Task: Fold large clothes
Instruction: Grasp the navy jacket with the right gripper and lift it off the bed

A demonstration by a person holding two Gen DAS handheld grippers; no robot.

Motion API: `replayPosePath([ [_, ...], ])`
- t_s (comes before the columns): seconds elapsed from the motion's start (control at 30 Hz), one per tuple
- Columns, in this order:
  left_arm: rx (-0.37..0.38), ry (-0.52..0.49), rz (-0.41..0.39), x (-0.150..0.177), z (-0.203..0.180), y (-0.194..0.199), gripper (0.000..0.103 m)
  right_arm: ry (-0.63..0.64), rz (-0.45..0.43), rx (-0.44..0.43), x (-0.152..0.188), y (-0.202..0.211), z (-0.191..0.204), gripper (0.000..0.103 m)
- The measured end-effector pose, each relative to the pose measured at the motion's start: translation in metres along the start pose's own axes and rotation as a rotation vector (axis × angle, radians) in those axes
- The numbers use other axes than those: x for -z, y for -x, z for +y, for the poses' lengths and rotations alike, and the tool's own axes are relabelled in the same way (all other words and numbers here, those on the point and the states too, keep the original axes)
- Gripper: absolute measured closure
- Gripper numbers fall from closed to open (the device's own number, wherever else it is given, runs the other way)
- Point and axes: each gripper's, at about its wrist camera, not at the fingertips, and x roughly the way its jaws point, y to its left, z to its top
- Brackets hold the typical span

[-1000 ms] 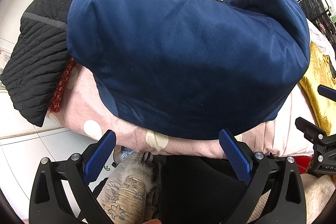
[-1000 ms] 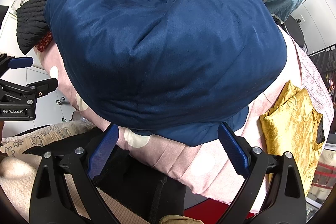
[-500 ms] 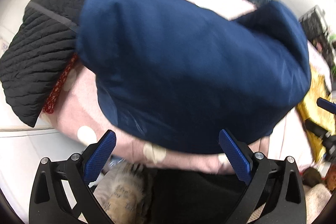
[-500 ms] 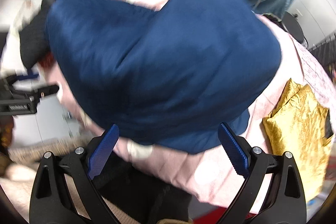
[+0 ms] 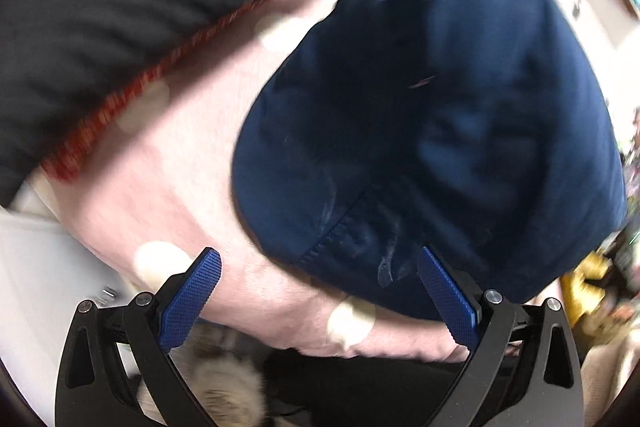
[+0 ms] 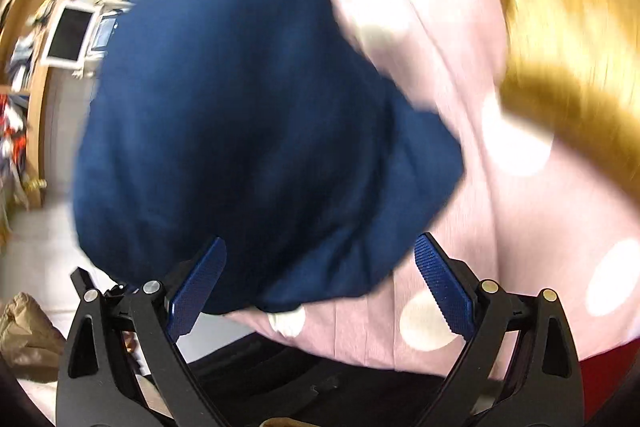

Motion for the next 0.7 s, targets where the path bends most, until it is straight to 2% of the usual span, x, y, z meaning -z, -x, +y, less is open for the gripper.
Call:
replayPosePath([
  [0.07, 0.064, 0.063, 0.024, 0.005, 0.005, -0.013, 0.007, -0.081, 0.08, -0.022, 0.014, -0.032, -0.027, 0.009],
  [0.1, 0.124, 0.096, 0.029, 0.005, 0.007, -0.021, 0.007, -0.107, 0.113, -0.026, 0.019, -0.042, -0.032, 0.009],
  [0.17, 0.185, 0.13, 0.027, 0.004, 0.008, -0.031, 0.007, -0.175, 0.181, -0.08, 0.032, -0.067, -0.045, 0.009],
  [0.27, 0.236, 0.136, 0.023, -0.005, 0.01, -0.047, 0.007, -0.205, 0.205, -0.143, 0.038, -0.084, -0.048, 0.01],
  [0.4, 0.261, 0.098, 0.071, -0.024, 0.004, -0.074, 0.007, -0.27, 0.22, -0.156, 0.039, -0.109, -0.051, 0.02],
  [0.5, 0.294, 0.097, 0.087, -0.037, 0.001, -0.084, 0.007, -0.309, 0.196, -0.158, 0.039, -0.121, -0.046, 0.021],
  [0.57, 0.326, 0.12, 0.079, -0.045, 0.0, -0.088, 0.007, -0.27, 0.179, -0.143, 0.045, -0.127, -0.032, 0.042],
  [0.6, 0.347, 0.135, 0.071, -0.049, -0.001, -0.09, 0.009, -0.244, 0.155, -0.135, 0.046, -0.125, -0.024, 0.063],
  [0.63, 0.361, 0.147, 0.065, -0.051, -0.002, -0.09, 0.012, -0.232, 0.14, -0.126, 0.046, -0.123, -0.018, 0.075],
  [0.7, 0.392, 0.178, 0.055, -0.057, -0.007, -0.091, 0.028, -0.181, 0.11, -0.099, 0.047, -0.117, 0.001, 0.084],
])
